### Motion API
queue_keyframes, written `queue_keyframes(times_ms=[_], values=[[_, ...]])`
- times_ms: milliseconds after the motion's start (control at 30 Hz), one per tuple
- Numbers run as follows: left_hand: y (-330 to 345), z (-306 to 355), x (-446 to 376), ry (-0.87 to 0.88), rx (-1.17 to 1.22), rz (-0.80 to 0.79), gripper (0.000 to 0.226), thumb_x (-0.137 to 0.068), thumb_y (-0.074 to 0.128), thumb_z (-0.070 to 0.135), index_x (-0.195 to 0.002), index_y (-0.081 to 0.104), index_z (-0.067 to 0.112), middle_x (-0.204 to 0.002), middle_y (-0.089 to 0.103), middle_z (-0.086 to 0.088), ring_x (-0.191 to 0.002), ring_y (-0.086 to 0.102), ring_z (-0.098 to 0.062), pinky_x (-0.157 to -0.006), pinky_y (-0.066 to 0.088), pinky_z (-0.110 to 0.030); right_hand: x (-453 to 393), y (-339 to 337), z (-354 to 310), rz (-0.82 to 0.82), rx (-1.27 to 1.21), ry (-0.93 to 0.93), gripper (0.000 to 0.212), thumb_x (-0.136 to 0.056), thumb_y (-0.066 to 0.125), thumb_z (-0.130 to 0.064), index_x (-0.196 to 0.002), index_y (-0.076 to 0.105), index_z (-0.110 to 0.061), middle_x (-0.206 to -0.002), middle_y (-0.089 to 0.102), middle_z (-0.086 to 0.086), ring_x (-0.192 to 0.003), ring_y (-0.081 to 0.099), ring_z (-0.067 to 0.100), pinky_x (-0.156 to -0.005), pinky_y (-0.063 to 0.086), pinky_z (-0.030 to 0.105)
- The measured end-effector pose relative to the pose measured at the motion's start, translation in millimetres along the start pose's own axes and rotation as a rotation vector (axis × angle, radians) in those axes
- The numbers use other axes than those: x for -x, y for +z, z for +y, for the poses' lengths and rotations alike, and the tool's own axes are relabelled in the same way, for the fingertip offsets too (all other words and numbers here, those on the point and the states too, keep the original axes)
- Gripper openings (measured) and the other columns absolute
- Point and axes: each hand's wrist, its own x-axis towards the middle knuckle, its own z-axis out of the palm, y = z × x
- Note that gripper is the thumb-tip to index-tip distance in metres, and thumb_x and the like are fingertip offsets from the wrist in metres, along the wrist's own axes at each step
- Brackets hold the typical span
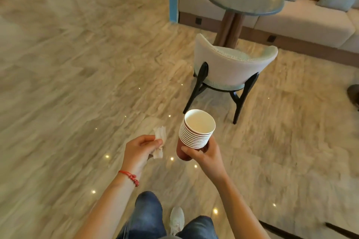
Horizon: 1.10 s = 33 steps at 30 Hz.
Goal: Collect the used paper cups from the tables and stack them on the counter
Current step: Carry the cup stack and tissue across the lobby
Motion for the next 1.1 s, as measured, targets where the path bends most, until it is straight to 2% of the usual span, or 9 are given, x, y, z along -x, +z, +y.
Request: queue_keyframes(times_ms=[67,200,367,433,533,633,767,967,1100], values=[[1,4,-22,-0.016,0.003,0.026,0.013,-0.070,0.076,0.008,-0.082,0.070,0.007,-0.076,0.072,-0.012,-0.069,0.068,-0.020,-0.059,0.052,-0.026,-25,6,1,-0.034,0.005,0.020,0.067,-0.060,0.081,-0.037,-0.119,0.053,-0.023,-0.106,0.068,-0.009,-0.101,0.064,0.009,-0.085,0.054,0.031],[-2,15,-79,-0.050,0.030,0.081,0.013,-0.069,0.077,0.007,-0.079,0.069,0.009,-0.078,0.072,-0.014,-0.076,0.069,-0.026,-0.073,0.053,-0.037,-84,24,5,-0.082,0.016,0.043,0.069,-0.058,0.081,-0.040,-0.119,0.054,-0.019,-0.105,0.069,-0.005,-0.098,0.065,0.011,-0.083,0.055,0.032],[-15,51,-170,-0.057,0.052,0.094,0.012,-0.069,0.077,0.007,-0.078,0.069,0.010,-0.066,0.072,-0.006,-0.064,0.069,-0.018,-0.056,0.052,-0.024,-178,61,-7,-0.084,0.018,0.049,0.064,-0.056,0.081,-0.037,-0.113,0.055,-0.025,-0.101,0.069,-0.008,-0.096,0.066,0.008,-0.079,0.054,0.026],[-23,73,-211,-0.045,0.062,0.092,0.009,-0.070,0.076,0.007,-0.076,0.069,0.011,-0.062,0.071,-0.003,-0.061,0.068,-0.015,-0.053,0.051,-0.022,-221,79,-16,-0.089,0.018,0.045,0.064,-0.060,0.082,-0.030,-0.117,0.054,-0.022,-0.104,0.068,-0.005,-0.099,0.064,0.009,-0.082,0.054,0.028],[-39,107,-268,-0.034,0.066,0.111,0.010,-0.070,0.075,0.007,-0.069,0.071,0.016,-0.064,0.071,-0.003,-0.065,0.068,-0.019,-0.059,0.053,-0.028,-280,105,-33,-0.094,0.024,0.051,0.060,-0.065,0.083,-0.023,-0.117,0.054,-0.023,-0.108,0.066,-0.004,-0.101,0.063,0.010,-0.083,0.054,0.028],[-51,130,-329,-0.008,0.045,0.114,0.011,-0.068,0.077,0.008,-0.067,0.072,0.017,-0.064,0.072,-0.003,-0.062,0.068,-0.016,-0.053,0.052,-0.023,-338,130,-35,-0.082,0.028,0.043,0.059,-0.063,0.084,-0.029,-0.115,0.055,-0.027,-0.104,0.068,-0.009,-0.099,0.064,0.006,-0.077,0.053,0.021],[-54,157,-400,-0.032,0.083,0.145,0.016,-0.069,0.076,0.004,-0.064,0.071,0.018,-0.061,0.071,-0.001,-0.058,0.067,-0.014,-0.051,0.051,-0.023,-405,146,-40,-0.070,0.016,0.061,0.058,-0.067,0.082,-0.018,-0.118,0.053,-0.020,-0.105,0.067,-0.007,-0.098,0.063,0.004,-0.075,0.052,0.017],[-28,190,-504,-0.079,0.095,0.162,0.023,-0.069,0.076,0.003,-0.057,0.072,0.022,-0.058,0.069,0.000,-0.059,0.066,-0.017,-0.057,0.050,-0.030,-522,155,-50,-0.091,0.029,0.071,0.065,-0.065,0.082,-0.024,-0.122,0.051,-0.018,-0.109,0.065,-0.007,-0.101,0.062,0.004,-0.076,0.052,0.016],[-5,226,-576,-0.056,0.097,0.165,0.023,-0.070,0.075,0.003,-0.058,0.073,0.023,-0.060,0.070,-0.001,-0.062,0.067,-0.019,-0.060,0.052,-0.032,-614,158,-65,-0.124,0.032,0.050,0.058,-0.068,0.082,-0.017,-0.117,0.052,-0.022,-0.106,0.066,-0.008,-0.099,0.063,0.002,-0.074,0.051,0.014]])
